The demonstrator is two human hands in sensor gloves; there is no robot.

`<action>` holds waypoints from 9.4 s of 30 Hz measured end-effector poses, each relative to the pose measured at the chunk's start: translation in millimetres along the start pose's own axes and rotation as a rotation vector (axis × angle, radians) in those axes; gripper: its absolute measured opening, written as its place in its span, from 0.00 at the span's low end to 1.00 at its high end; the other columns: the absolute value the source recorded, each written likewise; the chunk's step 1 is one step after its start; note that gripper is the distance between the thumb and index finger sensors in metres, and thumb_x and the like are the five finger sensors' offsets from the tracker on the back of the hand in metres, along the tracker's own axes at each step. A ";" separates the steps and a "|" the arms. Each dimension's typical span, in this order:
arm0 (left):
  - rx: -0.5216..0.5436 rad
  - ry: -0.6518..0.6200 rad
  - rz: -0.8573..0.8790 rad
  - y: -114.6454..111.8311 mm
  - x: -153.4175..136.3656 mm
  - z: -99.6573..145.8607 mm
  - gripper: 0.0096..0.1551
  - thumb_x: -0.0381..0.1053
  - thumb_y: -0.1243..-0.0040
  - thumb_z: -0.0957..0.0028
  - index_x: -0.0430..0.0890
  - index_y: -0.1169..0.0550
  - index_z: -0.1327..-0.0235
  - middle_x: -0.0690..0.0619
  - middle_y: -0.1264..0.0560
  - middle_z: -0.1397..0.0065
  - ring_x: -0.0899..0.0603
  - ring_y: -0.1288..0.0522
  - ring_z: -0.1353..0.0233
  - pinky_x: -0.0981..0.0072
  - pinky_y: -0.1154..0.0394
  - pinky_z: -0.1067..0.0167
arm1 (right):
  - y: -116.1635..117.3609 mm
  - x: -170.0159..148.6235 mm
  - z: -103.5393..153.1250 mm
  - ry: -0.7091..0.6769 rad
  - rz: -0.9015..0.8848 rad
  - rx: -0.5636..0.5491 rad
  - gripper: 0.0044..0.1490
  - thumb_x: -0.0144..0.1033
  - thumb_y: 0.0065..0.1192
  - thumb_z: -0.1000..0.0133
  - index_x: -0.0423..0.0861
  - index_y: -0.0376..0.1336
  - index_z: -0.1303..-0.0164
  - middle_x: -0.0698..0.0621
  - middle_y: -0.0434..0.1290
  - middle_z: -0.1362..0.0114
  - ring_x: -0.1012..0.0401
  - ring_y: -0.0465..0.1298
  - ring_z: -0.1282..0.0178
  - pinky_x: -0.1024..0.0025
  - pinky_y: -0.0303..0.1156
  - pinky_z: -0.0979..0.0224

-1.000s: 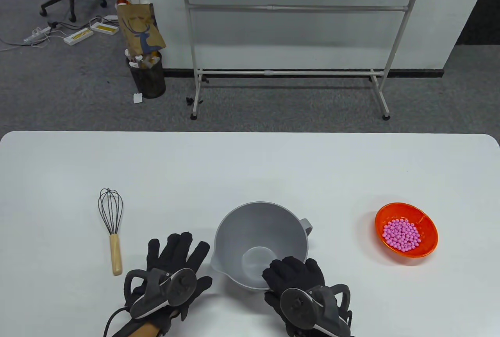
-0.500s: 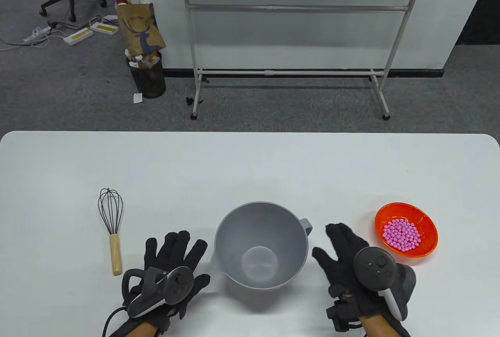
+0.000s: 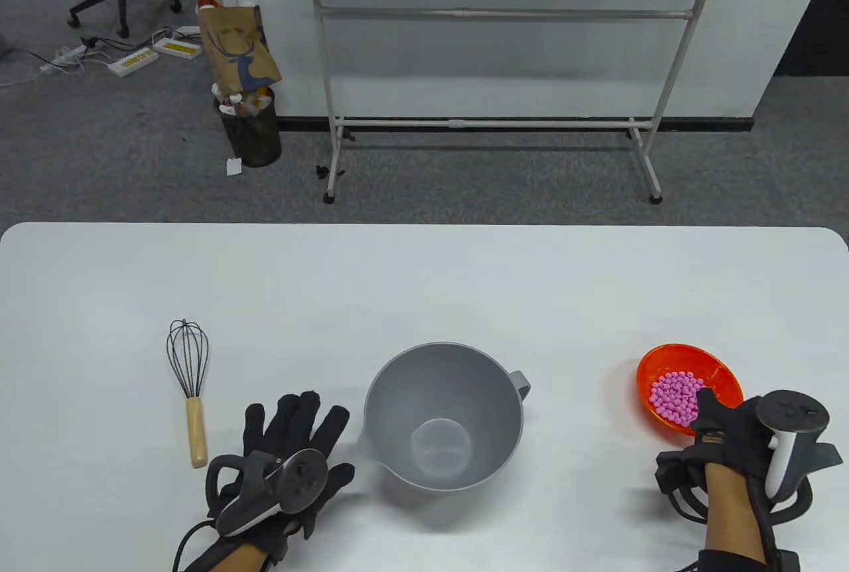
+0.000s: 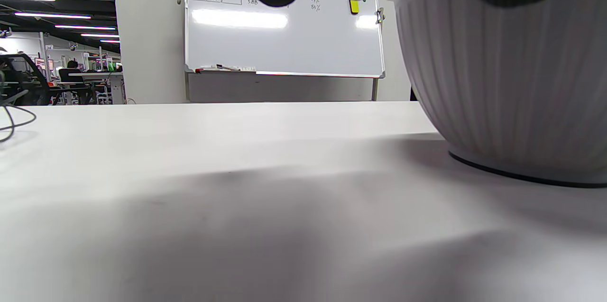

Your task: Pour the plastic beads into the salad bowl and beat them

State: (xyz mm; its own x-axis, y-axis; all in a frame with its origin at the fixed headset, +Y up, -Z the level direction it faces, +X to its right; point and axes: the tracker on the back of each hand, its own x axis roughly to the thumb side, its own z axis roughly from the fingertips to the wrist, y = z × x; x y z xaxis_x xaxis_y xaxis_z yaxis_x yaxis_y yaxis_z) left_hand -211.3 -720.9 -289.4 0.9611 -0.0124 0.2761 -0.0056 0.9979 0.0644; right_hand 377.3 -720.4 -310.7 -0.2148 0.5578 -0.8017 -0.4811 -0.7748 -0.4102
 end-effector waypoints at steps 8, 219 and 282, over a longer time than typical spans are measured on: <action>-0.015 0.016 0.003 -3.4 -5.0 -1.4 0.46 0.76 0.50 0.53 0.64 0.43 0.20 0.46 0.47 0.10 0.34 0.46 0.13 0.26 0.57 0.26 | 29.1 -27.0 -28.2 0.131 -0.193 0.150 0.51 0.51 0.73 0.49 0.37 0.53 0.26 0.44 0.85 0.54 0.54 0.90 0.75 0.61 0.81 0.66; 0.439 0.290 0.358 84.1 -115.4 11.9 0.28 0.62 0.41 0.48 0.62 0.24 0.34 0.58 0.14 0.52 0.52 0.15 0.59 0.49 0.22 0.44 | 42.8 13.0 174.8 -0.906 0.064 0.317 0.52 0.64 0.68 0.51 0.48 0.56 0.22 0.43 0.66 0.21 0.45 0.79 0.32 0.47 0.70 0.31; 0.048 -0.248 0.025 123.1 78.0 -28.0 0.22 0.67 0.30 0.55 0.56 0.10 0.58 0.62 0.12 0.84 0.55 0.16 0.78 0.59 0.16 0.55 | 104.0 78.0 205.0 -0.680 0.277 0.322 0.33 0.49 0.68 0.47 0.36 0.71 0.44 0.49 0.85 0.69 0.63 0.83 0.89 0.64 0.81 0.66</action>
State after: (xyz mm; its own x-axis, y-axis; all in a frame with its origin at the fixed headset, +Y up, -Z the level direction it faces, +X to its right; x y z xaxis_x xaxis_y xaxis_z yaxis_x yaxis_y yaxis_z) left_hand -129.3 -597.3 -286.8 0.8632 -0.0085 0.5048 -0.0477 0.9940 0.0984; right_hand 136.3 -696.4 -326.8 -0.7835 0.4972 -0.3726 -0.5337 -0.8457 -0.0063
